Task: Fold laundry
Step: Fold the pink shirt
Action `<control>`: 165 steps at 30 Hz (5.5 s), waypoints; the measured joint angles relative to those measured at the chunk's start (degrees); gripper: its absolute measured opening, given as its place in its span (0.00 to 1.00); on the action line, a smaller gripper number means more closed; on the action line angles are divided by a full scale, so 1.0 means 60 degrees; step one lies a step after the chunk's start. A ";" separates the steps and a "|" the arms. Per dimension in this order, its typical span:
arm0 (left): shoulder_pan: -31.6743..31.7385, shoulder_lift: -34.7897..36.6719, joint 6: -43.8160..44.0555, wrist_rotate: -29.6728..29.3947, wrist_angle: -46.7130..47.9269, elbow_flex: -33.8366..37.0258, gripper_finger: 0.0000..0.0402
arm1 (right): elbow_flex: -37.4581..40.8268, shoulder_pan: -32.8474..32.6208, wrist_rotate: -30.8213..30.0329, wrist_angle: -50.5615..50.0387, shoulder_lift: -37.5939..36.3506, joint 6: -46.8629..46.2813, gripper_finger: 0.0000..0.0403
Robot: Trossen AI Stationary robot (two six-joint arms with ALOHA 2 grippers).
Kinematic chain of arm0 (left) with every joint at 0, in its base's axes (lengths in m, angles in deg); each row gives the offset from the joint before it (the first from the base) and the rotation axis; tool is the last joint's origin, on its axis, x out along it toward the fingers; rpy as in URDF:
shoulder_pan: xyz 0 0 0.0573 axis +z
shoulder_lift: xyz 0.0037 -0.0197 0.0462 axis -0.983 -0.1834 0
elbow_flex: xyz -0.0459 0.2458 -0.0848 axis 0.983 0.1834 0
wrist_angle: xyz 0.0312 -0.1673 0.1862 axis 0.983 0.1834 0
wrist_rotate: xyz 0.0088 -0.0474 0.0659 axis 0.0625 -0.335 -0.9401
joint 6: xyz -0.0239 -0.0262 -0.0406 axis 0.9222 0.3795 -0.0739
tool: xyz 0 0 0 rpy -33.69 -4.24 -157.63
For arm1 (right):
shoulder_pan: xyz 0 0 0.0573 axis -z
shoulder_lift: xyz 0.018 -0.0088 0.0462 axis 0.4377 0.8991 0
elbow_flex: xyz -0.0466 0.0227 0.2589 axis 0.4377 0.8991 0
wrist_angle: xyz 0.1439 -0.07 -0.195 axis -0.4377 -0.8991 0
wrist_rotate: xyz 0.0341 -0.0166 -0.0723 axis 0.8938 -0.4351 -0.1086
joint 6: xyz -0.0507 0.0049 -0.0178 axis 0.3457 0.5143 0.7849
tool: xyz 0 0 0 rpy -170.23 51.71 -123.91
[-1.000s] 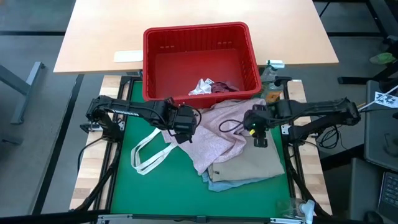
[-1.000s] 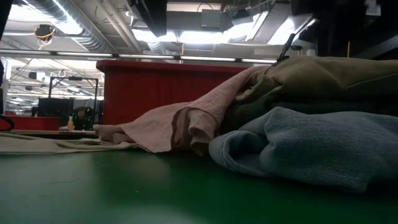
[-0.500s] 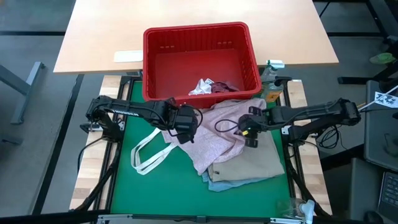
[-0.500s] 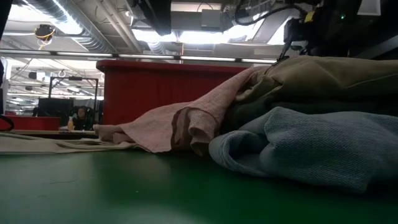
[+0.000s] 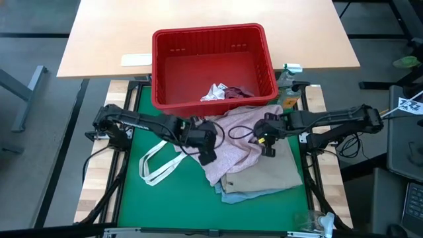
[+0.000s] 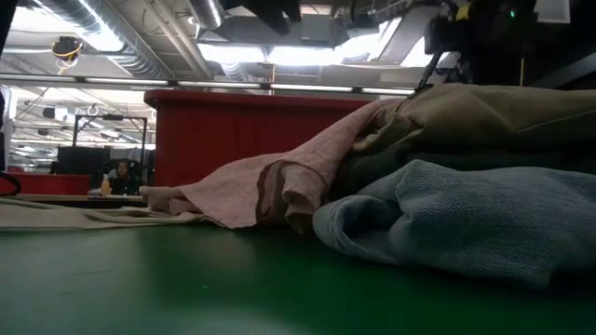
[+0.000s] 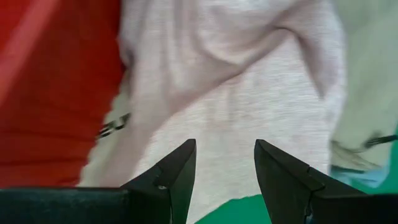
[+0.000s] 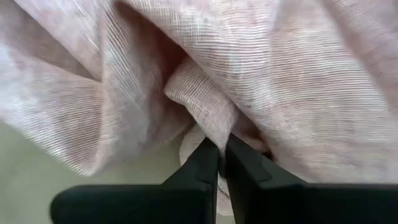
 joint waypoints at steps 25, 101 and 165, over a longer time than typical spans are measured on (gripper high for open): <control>-0.2180 -0.3466 0.1464 0.0757 -0.2151 0.0000 0.39 | -0.2545 0.0000 0.0005 -0.1853 -0.0011 0.0221 0.03; -0.1638 -0.3891 0.2278 -0.0520 0.0366 -0.0147 0.00 | -0.1914 -0.0004 0.0723 -0.2469 0.2576 0.0763 0.04; -0.7165 -0.0234 1.0474 0.0640 0.4257 0.2347 0.00 | -0.6314 -0.6444 0.0992 -0.5492 -0.1082 -0.5959 0.01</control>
